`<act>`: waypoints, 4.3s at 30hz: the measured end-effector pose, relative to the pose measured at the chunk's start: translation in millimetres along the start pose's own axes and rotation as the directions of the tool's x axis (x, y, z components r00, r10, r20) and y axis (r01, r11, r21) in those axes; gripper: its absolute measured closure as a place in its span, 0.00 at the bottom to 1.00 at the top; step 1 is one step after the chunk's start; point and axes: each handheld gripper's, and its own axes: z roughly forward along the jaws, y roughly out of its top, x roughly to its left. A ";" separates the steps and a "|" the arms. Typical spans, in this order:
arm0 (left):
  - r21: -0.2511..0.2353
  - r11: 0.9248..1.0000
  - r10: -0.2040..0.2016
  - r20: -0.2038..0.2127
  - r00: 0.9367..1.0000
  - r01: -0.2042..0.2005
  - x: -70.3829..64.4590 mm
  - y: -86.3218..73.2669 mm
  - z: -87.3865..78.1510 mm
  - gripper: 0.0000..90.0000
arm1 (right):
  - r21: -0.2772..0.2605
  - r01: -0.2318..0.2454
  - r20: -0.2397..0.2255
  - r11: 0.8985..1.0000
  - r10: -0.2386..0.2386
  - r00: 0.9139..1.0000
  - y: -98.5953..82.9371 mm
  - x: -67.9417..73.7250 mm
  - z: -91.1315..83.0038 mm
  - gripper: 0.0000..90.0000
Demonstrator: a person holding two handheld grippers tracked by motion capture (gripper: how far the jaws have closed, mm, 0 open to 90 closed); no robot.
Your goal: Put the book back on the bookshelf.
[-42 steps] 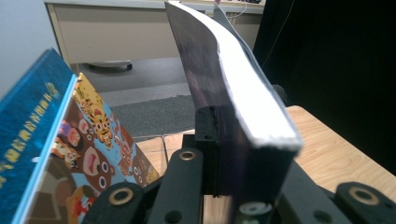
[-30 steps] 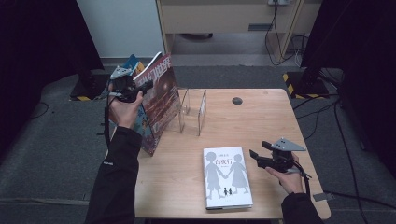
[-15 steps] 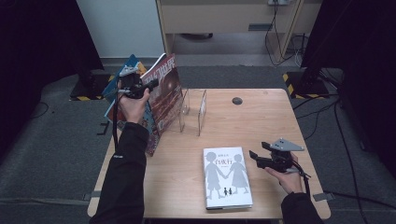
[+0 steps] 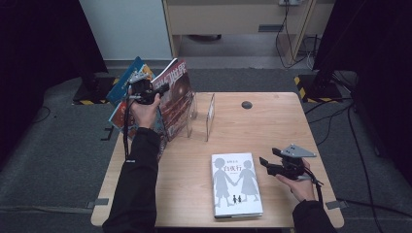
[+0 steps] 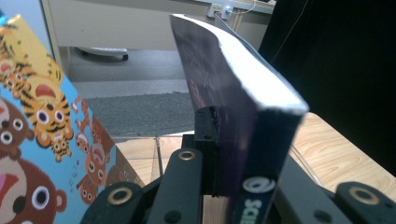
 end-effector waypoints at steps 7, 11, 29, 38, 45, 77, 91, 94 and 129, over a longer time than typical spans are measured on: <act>-0.008 1.000 -0.006 -0.025 1.000 0.006 1.3 -5.3 0.1 0.92 | 0.001 0.005 0.005 1.000 -0.005 1.000 -0.5 0.3 0.8 0.35; -0.020 0.999 -0.026 -0.024 0.999 0.025 7.0 -9.9 -2.9 0.92 | 0.005 0.008 0.004 1.000 -0.008 1.000 -0.7 0.9 1.2 0.35; 0.025 1.000 -0.006 -0.077 0.997 0.008 23.6 -20.6 -25.9 0.84 | 0.012 0.020 -0.001 1.000 -0.020 1.000 0.3 5.0 4.7 0.35; 0.003 0.996 0.086 -0.146 0.986 -0.086 16.9 -19.7 -37.3 0.66 | 0.001 0.021 0.001 1.000 -0.021 1.000 1.7 5.4 3.5 0.35; -0.011 0.992 0.121 -0.181 0.976 -0.125 12.9 -11.6 -58.6 0.59 | -0.002 0.021 -0.003 1.000 -0.021 1.000 3.1 6.9 2.4 0.35; 0.010 0.987 0.157 0.161 0.974 -0.161 -81.2 -99.3 -101.0 0.41 | -0.031 -0.038 -0.054 0.999 0.037 0.998 6.5 19.8 -5.7 0.23; 0.176 0.959 0.184 0.215 0.959 -0.223 -96.6 -162.8 -80.2 0.39 | 0.027 -0.059 -0.084 0.998 0.061 0.995 -0.4 31.9 7.2 0.21; 0.198 0.956 0.174 0.220 0.960 -0.218 -96.1 -173.3 -77.8 0.38 | 0.054 -0.051 -0.098 0.997 0.056 0.994 -3.6 35.4 11.1 0.22; 0.299 0.937 0.109 0.235 0.966 -0.178 -89.2 -200.3 -64.9 0.36 | 0.120 -0.066 -0.175 0.991 0.087 0.981 -1.5 54.0 16.7 0.29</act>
